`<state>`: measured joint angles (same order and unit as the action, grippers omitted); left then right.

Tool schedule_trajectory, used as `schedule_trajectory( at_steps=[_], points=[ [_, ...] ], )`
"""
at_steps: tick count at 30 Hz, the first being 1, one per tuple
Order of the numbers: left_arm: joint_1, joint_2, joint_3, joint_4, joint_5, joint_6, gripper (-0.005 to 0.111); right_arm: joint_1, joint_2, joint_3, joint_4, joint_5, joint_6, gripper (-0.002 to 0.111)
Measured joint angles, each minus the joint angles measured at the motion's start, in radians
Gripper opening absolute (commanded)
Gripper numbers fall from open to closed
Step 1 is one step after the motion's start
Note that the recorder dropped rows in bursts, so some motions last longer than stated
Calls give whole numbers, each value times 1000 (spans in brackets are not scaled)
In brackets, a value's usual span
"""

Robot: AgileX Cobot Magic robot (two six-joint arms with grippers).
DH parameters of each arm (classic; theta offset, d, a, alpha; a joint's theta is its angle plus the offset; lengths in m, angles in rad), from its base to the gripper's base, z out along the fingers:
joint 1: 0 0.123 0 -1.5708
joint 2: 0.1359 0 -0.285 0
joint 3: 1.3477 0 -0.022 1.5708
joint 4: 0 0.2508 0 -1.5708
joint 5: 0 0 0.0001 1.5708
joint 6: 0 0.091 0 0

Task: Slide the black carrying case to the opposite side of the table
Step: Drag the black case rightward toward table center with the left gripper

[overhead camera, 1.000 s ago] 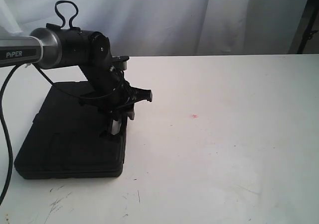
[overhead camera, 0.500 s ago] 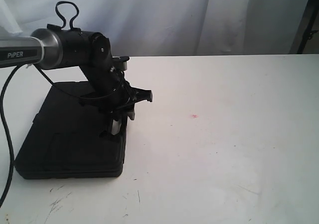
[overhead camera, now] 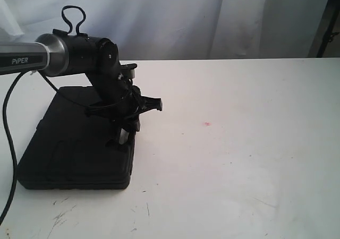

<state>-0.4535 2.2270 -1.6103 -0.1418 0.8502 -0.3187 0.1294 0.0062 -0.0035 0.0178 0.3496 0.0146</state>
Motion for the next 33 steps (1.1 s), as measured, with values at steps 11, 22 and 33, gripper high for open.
schedule_trajectory(
  at_steps=[11, 22, 33],
  points=[
    [-57, 6, 0, -61, -70, -15, 0, 0, 0, 0, 0, 0, 0, 0],
    [-143, 10, 0, -160, -162, -30, 0, 0, 0, 0, 0, 0, 0, 0],
    [-188, 10, 0, -253, -253, -30, 0, 0, 0, 0, 0, 0, 0, 0]
  ],
)
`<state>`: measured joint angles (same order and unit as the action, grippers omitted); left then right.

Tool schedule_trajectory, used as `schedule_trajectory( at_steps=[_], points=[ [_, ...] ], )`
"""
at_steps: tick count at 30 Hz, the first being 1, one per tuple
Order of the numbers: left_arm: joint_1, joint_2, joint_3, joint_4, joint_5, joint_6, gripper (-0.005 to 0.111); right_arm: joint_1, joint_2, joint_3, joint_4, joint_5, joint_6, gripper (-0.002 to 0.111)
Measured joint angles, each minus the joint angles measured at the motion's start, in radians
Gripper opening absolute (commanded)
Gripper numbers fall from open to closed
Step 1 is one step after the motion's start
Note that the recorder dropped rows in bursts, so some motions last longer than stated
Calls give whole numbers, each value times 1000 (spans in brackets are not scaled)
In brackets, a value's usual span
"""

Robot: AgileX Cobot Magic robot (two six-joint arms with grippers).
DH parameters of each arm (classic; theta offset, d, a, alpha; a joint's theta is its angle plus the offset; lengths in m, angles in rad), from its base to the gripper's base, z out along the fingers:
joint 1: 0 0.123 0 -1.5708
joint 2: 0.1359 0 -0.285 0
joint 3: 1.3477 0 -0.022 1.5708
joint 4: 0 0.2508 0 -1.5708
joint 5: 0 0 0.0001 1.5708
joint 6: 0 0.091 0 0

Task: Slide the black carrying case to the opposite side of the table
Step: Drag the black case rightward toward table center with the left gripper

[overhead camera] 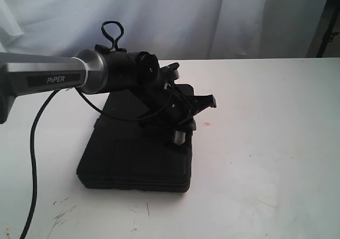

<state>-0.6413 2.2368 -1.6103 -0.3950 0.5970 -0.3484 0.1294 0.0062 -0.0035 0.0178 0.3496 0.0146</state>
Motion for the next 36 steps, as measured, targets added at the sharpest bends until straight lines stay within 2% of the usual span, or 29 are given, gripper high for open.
schedule_trajectory(
  at_steps=[8, 16, 27, 36],
  points=[
    [-18, 7, -3, -32, -49, -23, 0, 0, 0, 0, 0, 0, 0, 0],
    [-25, 88, -117, -17, 30, -65, 0, 0, 0, 0, 0, 0, 0, 0],
    [-70, 154, -238, 7, 23, -121, 0, 0, 0, 0, 2, 0, 0, 0],
    [-76, 177, -296, 12, 16, -142, 0, 0, 0, 0, 2, 0, 0, 0]
  ],
)
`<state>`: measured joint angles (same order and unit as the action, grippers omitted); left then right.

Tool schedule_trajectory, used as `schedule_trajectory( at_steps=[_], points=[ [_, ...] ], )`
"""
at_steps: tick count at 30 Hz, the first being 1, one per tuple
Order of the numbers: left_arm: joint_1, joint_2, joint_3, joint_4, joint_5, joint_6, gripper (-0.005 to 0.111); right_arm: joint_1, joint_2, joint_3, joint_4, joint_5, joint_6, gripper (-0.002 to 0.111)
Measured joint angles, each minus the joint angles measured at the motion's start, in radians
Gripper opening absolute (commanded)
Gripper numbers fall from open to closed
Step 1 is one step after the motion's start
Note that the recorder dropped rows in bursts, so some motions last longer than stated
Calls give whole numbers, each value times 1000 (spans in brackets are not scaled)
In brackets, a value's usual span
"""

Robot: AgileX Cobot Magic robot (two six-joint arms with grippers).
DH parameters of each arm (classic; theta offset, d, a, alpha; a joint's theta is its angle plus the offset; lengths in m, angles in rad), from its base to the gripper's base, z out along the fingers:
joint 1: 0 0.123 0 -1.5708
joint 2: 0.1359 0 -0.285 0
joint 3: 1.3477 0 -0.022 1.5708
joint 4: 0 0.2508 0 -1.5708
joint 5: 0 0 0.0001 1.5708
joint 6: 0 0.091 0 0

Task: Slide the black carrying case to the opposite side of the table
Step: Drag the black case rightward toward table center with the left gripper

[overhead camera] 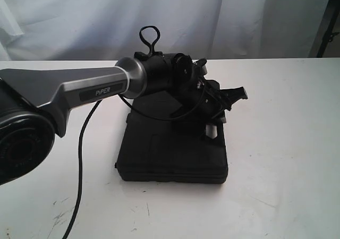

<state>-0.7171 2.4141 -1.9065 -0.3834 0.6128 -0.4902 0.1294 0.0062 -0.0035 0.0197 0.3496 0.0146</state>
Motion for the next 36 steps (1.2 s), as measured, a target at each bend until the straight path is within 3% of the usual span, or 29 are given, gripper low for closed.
schedule_trajectory(
  at_steps=[12, 21, 23, 30, 36],
  points=[
    [-3, 14, -9, 0, -25, -8, 4, 0, 0, 0, 0, 0, 0, 0],
    [-4, 16, -11, -17, -53, 35, 42, 0, 0, 0, 0, 0, 0, 0],
    [-4, 17, -11, -33, -80, 51, 47, 0, 0, 0, 0, 0, 0, 0],
    [-4, 17, -13, -42, -91, 71, 45, 0, 0, 0, 0, 0, 0, 0],
    [-4, -14, -13, 19, -91, 74, 29, 0, 0, 0, 0, 0, 0, 0]
  ],
)
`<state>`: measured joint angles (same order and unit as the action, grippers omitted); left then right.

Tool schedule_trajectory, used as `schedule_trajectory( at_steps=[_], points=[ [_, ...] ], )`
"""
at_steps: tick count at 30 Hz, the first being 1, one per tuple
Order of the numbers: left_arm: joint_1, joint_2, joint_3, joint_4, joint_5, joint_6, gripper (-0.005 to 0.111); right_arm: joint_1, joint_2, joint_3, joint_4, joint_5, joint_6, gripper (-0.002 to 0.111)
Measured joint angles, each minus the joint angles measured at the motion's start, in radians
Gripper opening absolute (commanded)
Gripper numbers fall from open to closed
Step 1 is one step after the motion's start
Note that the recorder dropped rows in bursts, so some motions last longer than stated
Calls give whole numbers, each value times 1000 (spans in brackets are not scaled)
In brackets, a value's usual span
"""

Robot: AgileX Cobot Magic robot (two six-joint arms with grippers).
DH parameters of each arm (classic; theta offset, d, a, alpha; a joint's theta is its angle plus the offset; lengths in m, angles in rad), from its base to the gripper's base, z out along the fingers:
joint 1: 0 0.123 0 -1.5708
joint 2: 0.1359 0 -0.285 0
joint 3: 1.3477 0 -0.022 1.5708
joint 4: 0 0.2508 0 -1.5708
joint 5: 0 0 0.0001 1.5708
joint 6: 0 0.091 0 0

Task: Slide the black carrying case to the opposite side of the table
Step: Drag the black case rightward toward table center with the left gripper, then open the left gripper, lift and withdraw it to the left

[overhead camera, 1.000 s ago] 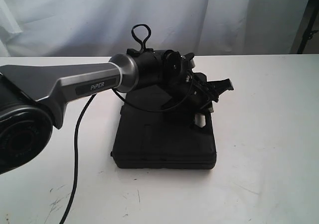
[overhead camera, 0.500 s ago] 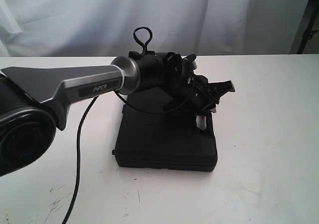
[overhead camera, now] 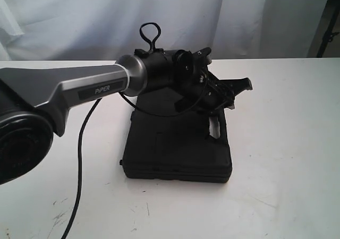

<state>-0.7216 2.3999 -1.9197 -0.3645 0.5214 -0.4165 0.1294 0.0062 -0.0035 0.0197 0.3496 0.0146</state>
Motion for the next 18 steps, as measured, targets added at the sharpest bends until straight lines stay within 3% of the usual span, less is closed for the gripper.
schedule_trajectory(
  at_steps=[3, 5, 13, 18],
  points=[
    [0, -33, 0, 73, 0, 0, 19, 0, 0, 0, 0, 0, 0, 0],
    [0, -73, 0, 148, 0, 0, 1, 0, 0, 0, 0, 0, 0, 0],
    [0, -189, 7, 484, 112, 0, 0, 0, 0, 0, 0, 0, 0, 0],
    [0, -241, 118, 567, 132, 1, 0, 0, 0, 0, 0, 0, 0, 0]
  ],
)
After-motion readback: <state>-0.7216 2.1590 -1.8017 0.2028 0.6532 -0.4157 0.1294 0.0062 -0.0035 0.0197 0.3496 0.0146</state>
